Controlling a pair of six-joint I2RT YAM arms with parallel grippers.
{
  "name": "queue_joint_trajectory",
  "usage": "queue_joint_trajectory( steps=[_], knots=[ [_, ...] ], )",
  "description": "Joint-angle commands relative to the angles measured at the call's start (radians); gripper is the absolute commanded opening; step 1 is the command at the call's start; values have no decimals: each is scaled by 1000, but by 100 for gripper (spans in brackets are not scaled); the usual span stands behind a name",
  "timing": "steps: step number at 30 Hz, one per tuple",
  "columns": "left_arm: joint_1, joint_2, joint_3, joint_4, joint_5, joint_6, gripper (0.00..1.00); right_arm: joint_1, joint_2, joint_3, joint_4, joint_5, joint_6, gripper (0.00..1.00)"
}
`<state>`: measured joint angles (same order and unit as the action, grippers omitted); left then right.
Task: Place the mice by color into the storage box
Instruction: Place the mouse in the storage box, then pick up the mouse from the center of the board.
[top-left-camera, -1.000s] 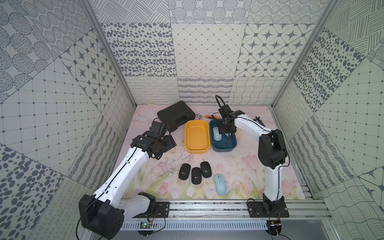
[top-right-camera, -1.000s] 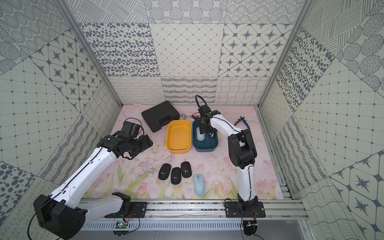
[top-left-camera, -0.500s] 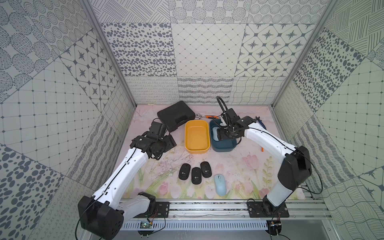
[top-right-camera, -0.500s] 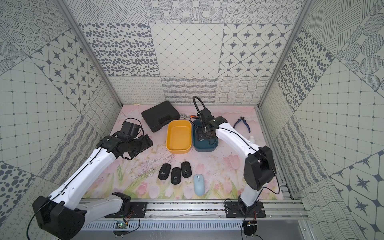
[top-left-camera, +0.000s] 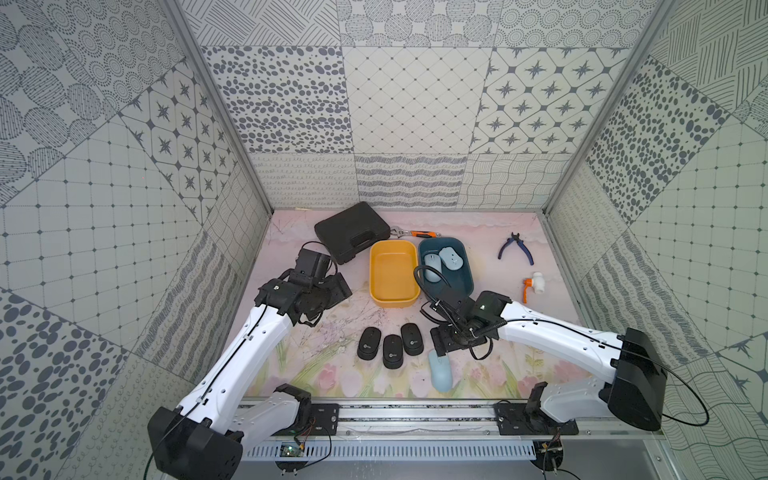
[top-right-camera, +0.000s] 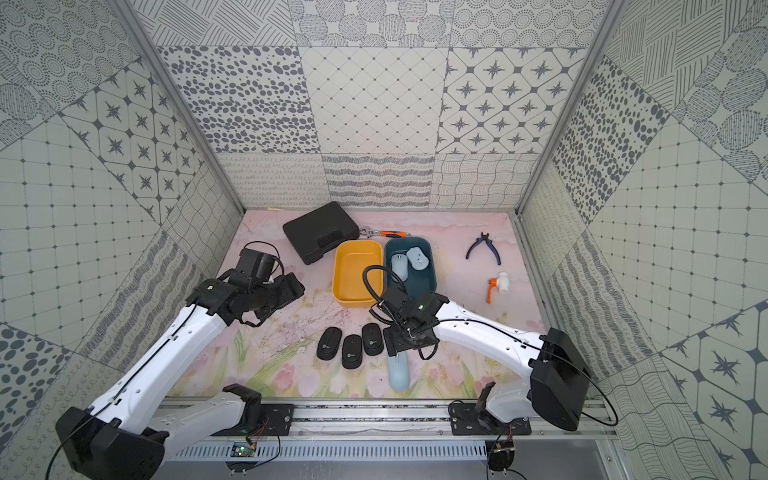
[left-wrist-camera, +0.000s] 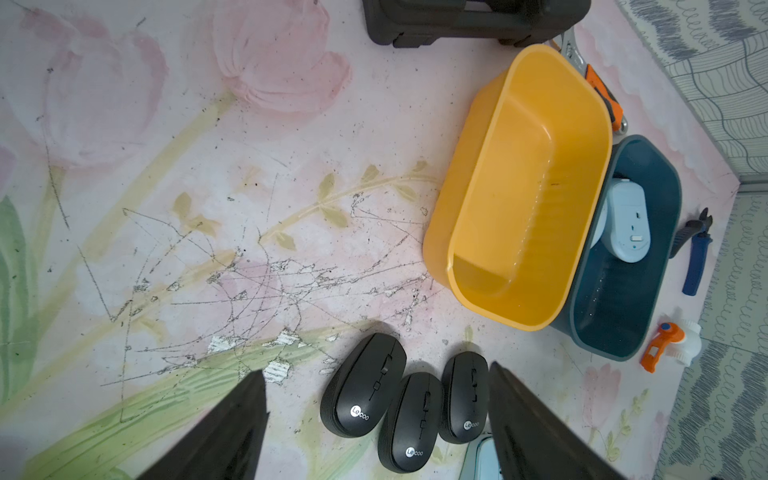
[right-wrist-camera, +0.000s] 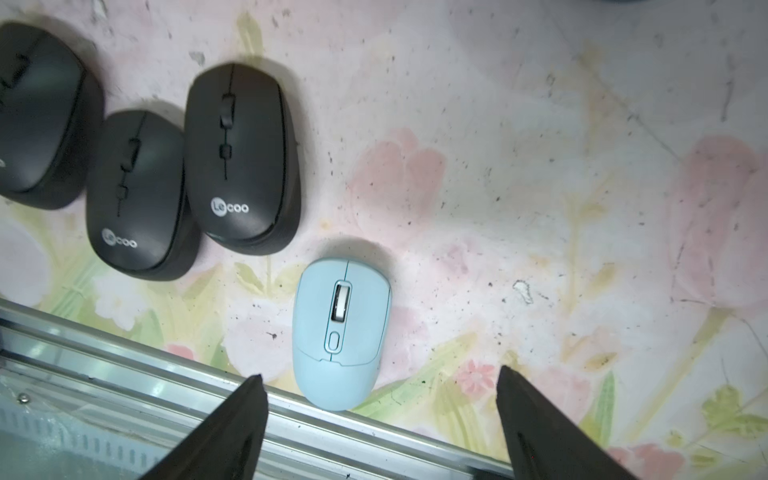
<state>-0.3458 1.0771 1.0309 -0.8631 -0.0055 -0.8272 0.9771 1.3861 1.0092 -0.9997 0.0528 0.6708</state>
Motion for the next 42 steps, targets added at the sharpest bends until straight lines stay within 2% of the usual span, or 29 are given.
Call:
queue_joint_trajectory(
  steps=[1,6,13,23,36,42],
  knots=[
    [-2,-18,-8,-6,14,7,86,58,7,-45,67,-31,102,89],
    [-3,-20,-15,-8,15,6,86,120,60,-97,187,-64,171,92],
    [-3,-26,1,-31,5,17,86,147,171,-64,153,-18,201,91],
    [-3,-32,-17,-30,0,16,86,154,205,-92,209,-12,238,87],
    [-3,-31,-22,-24,-1,14,86,153,262,-73,193,17,228,74],
    [-4,-29,-20,-24,-3,15,86,153,282,-76,199,10,224,61]
  ],
)
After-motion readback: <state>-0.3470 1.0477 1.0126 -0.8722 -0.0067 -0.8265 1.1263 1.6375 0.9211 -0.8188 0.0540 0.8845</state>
